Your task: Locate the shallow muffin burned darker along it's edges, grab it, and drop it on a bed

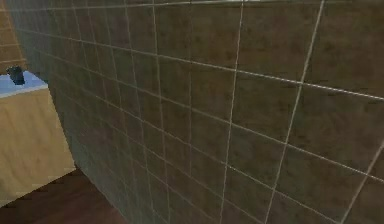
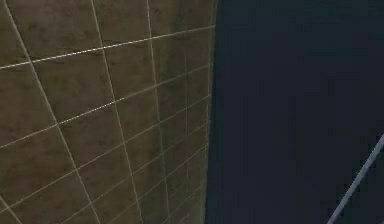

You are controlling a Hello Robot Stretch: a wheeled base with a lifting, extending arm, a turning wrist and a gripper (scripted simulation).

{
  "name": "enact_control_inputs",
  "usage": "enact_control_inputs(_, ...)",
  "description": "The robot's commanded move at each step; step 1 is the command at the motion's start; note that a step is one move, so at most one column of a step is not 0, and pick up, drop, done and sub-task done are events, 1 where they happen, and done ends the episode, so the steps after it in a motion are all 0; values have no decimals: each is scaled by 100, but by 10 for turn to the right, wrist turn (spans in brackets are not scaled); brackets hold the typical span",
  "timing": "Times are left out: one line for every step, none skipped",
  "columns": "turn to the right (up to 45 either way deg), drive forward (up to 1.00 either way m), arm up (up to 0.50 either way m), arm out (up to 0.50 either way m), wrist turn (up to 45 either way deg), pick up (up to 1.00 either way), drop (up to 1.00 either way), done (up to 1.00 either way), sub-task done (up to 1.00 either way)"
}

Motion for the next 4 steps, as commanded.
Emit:
enact_control_inputs(0,25,0,0,0,0,0,0,0)
enact_control_inputs(-450,0,0,0,0,0,0,0,0)
enact_control_inputs(-60,0,0,0,0,0,0,0,0)
enact_control_inputs(0,100,0,0,0,0,0,0,0)
